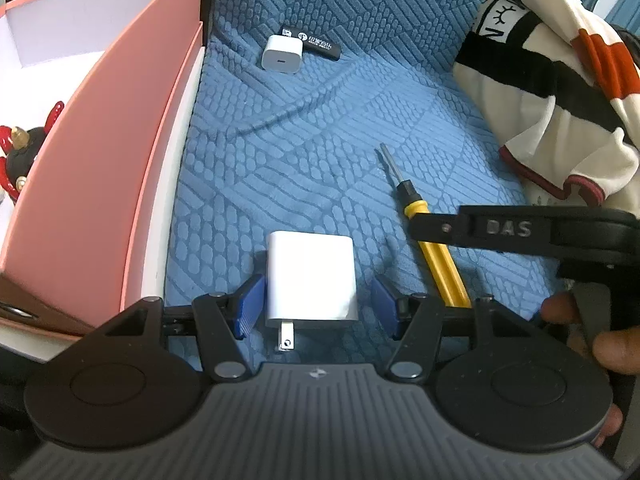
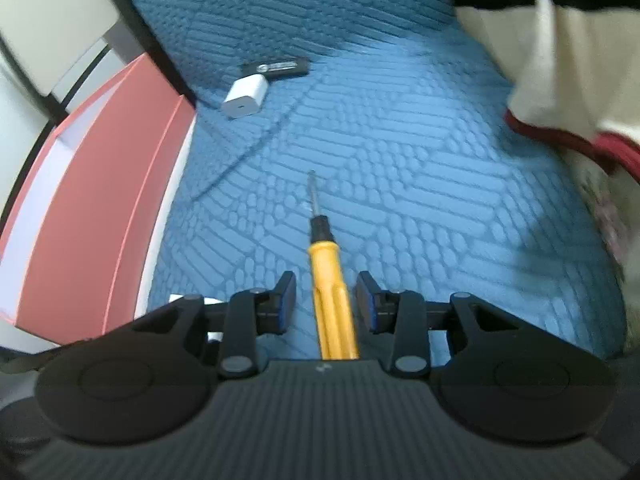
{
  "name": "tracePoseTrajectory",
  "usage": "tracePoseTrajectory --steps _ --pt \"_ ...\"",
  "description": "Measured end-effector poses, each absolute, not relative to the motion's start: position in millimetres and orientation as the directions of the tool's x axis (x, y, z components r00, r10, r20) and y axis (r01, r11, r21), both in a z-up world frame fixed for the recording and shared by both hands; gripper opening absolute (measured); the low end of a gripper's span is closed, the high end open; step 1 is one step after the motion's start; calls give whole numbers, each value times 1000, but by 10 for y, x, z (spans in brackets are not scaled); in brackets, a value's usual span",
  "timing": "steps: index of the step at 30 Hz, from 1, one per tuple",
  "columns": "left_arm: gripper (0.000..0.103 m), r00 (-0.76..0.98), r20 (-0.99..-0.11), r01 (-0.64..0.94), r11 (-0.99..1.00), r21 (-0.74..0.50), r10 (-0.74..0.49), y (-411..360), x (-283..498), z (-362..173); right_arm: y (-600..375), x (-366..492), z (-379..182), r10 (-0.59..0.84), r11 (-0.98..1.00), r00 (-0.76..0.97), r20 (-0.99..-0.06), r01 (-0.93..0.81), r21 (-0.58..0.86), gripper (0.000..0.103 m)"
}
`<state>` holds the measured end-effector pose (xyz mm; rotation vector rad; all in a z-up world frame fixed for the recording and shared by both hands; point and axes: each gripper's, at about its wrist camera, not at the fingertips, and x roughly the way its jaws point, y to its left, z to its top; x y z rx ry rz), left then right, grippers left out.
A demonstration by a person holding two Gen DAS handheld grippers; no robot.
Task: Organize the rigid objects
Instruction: 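Lift the charger with the left tool while the right tool raises the screwdriver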
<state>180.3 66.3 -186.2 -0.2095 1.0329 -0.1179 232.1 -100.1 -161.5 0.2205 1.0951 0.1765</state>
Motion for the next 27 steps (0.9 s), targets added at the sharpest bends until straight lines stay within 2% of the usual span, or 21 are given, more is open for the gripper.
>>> tracePoseTrajectory --steps 2,3,6,9,17,27 --pt "64 509 -839 5 975 -220 -192 653 1804 -1875 -950 2348 -1650 244 968 441 -864 -59 243 32" --pt "64 512 -837 5 976 -220 -191 650 1803 -1879 -935 2359 -1674 238 970 435 -868 -64 233 25" --pt "63 520 -833 9 977 -214 -187 640 1810 -1892 -901 2375 -1694 225 974 442 -868 -99 202 21" --pt "58 521 -837 5 981 -194 -169 624 1855 -1953 -881 2370 -1690 219 976 445 -869 -115 187 21" --pt "57 530 -831 -31 976 -215 -166 681 1868 -1952 -932 2339 -1650 177 984 433 -884 -79 158 21" --pt "57 546 -805 -42 952 -305 -233 789 1926 -1635 -923 2266 -1445 192 981 448 -873 -80 175 21"
